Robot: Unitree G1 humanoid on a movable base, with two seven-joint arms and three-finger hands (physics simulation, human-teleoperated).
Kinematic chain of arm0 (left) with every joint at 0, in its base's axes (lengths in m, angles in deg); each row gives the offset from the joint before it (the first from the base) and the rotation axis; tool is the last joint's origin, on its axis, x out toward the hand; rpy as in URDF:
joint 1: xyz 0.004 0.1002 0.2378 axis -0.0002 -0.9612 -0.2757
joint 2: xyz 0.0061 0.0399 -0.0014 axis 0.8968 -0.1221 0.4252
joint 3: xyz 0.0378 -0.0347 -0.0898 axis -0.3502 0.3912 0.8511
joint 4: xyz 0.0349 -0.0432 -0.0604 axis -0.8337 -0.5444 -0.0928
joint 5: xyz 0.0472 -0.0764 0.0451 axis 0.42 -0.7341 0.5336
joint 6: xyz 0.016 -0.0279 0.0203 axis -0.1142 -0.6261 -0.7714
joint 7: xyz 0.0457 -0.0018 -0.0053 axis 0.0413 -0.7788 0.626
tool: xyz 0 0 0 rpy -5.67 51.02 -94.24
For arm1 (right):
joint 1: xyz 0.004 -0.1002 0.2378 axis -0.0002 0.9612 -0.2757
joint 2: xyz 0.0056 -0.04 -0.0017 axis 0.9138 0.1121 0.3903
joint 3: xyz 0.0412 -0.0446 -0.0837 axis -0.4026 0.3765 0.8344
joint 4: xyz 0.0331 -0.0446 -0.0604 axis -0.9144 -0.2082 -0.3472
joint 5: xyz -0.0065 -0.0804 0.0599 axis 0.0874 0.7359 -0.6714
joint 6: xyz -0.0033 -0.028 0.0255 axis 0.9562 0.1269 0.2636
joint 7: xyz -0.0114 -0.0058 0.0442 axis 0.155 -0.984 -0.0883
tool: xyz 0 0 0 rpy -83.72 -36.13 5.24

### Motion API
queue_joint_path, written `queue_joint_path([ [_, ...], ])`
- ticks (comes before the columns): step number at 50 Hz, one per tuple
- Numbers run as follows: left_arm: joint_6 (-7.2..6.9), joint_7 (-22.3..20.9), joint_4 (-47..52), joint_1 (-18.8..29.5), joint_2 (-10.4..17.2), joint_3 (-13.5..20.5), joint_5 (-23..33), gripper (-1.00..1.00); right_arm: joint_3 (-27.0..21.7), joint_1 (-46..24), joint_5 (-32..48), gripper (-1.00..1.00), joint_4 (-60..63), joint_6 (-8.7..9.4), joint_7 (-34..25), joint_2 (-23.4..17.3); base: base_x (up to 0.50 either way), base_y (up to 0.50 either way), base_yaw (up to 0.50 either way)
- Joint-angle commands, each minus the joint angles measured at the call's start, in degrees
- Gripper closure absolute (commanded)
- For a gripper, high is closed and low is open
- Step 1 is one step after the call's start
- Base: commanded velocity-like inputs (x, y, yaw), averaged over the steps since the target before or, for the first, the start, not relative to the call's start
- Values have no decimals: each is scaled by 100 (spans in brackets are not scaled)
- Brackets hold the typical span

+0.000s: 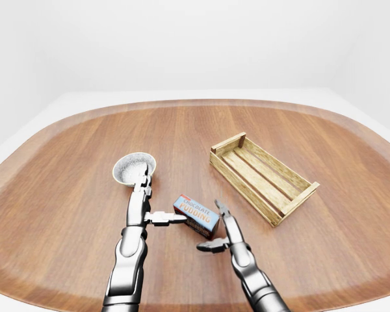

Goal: Pick up the chocolate pudding and put it in the tray.

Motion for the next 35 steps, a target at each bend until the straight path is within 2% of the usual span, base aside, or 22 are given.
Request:
queue_joint_path([
  [1,-6,-59,35,-14,11,-12,-23,-100,-41,-60,107,59,-48,0,43,37,0,0,0],
  [2,-23,-59,58,-21,9,-16,-21,-100,-26,-34,82,100,5,0,3,37,0,0,0],
  [20,31,-74,1,-13,12,-7,-28,-100,-49,-58,89,100,-23,0,53,26,0,0,0],
  [35,-15,-63,47,-18,10,-12,-29,-100,138,361,-77,100,1378,0,-196,-15,0,0,0],
])
